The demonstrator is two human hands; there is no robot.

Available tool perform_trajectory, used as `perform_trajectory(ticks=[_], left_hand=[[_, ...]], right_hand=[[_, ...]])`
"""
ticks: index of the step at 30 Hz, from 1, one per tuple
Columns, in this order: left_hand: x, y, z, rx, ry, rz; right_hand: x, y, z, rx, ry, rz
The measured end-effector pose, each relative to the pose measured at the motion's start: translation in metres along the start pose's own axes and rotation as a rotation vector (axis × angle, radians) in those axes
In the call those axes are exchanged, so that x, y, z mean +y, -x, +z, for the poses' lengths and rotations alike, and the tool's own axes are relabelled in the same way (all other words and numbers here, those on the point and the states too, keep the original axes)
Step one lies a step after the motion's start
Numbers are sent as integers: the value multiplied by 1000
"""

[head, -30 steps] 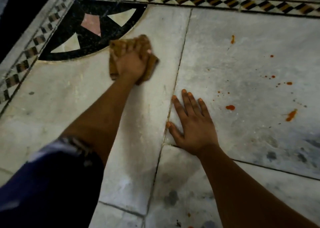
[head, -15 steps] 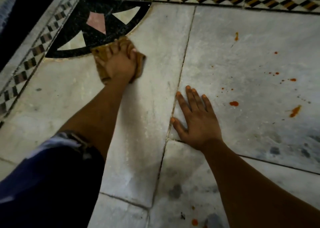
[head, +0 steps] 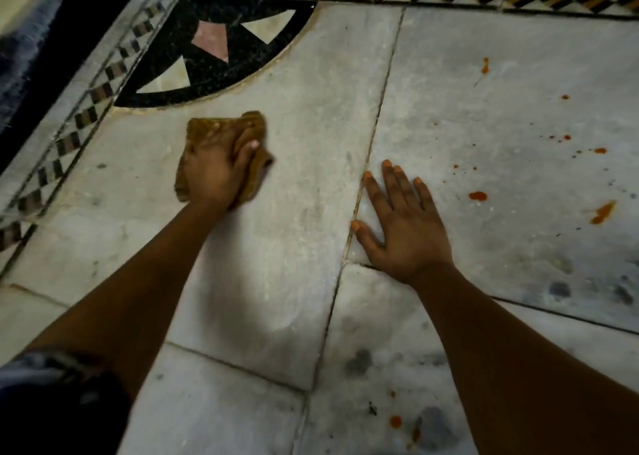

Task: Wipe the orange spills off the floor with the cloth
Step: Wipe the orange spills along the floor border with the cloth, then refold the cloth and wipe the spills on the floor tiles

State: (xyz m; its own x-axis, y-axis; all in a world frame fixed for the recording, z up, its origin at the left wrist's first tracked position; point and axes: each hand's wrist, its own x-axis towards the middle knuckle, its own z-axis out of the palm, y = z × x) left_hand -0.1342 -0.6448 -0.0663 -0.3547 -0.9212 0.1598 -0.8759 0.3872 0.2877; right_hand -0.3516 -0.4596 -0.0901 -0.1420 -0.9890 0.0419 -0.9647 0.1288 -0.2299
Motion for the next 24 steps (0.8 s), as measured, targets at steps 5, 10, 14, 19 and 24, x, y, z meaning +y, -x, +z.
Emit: perform_trajectory(ticks=[5,10,14,19,24], left_hand=[[32,41,6,-26,19,52],[56,111,-6,-27,158,84],[70,152,-30,-98,348,-32],[88,187,-79,-183,917,-312],[136,239,-133,-194,1243,-479]], right_hand=[[2,0,2,21,-14,-14],[0,2,-6,-18,1,-12],[-6,16,-20,-175,-38,20],[-18,79,-55,-152,-219,47],[-29,150,-96,-91,-323,-5]])
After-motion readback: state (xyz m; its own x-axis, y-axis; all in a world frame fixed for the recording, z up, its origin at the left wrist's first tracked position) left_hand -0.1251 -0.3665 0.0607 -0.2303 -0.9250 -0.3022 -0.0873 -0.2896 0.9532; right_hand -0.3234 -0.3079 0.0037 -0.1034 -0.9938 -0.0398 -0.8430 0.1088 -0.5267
